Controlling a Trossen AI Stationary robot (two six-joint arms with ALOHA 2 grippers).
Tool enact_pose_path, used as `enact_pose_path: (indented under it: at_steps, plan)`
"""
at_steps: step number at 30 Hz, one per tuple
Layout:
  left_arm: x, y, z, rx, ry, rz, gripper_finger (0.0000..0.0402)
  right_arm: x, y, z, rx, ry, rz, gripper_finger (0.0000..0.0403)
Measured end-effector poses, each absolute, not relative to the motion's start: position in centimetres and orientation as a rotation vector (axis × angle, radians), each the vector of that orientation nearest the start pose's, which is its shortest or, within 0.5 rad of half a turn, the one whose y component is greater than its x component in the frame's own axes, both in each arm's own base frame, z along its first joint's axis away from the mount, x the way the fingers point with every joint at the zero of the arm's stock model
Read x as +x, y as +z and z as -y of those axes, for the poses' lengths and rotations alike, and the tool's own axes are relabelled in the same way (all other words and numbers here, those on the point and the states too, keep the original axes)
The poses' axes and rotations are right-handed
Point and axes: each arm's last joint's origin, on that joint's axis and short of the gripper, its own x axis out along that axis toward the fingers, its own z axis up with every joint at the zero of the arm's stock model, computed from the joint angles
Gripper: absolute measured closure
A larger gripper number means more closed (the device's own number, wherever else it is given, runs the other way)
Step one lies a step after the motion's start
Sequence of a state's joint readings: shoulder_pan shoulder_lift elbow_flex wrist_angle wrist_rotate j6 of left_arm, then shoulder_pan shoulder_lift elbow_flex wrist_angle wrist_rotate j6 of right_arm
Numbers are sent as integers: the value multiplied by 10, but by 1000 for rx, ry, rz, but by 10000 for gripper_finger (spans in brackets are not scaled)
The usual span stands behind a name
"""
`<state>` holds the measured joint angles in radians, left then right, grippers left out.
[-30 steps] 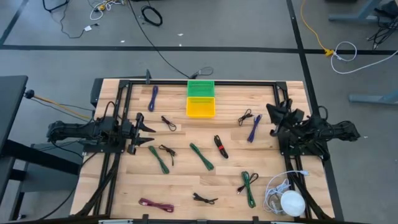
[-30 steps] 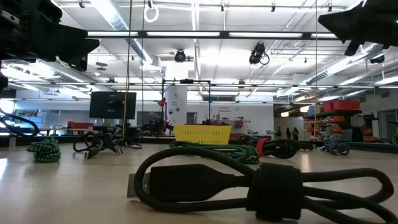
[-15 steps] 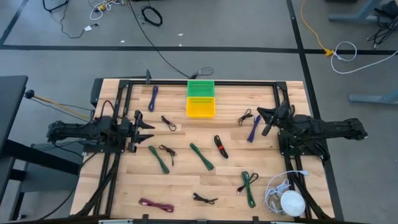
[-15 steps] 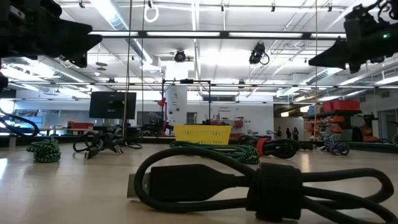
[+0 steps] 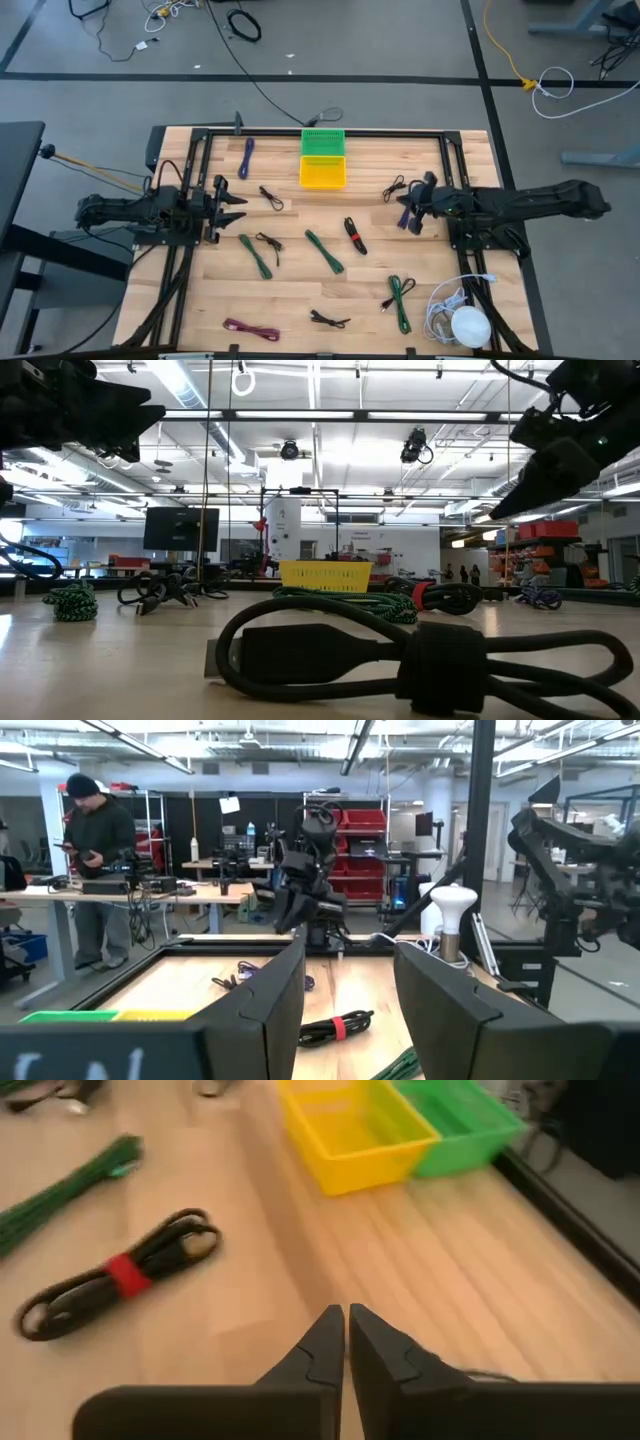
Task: Pick & Place USB Port
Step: Put the purple charger cable into the green basket
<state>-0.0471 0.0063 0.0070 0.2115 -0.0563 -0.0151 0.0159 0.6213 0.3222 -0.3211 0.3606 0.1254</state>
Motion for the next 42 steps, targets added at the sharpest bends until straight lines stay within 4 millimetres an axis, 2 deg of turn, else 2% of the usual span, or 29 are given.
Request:
enact_pose_path:
  at_steps: [5, 9, 13, 22, 27, 36, 42]
  plan:
    - [95, 186, 3, -26, 8, 213, 241, 142, 189, 9, 124, -402, -532, 398]
    - [95, 186, 3, -26, 7, 213, 241, 138, 177, 8, 306, -434, -642, 389]
    - [95, 186, 3, -26, 9, 213, 241, 138, 169, 7, 384, -465, -707, 345]
    - [95, 186, 3, -27, 10, 213, 241, 143, 158, 5, 506, -462, -801, 201]
    - [95, 186, 3, -27, 10, 213, 241, 144, 154, 5, 569, -503, -824, 154]
    - [95, 186, 3, -27, 10, 212, 241, 130, 144, 11, 683, -699, -932, 157]
    - [95, 186, 3, -27, 10, 213, 241, 130, 144, 14, 755, -750, -901, 158]
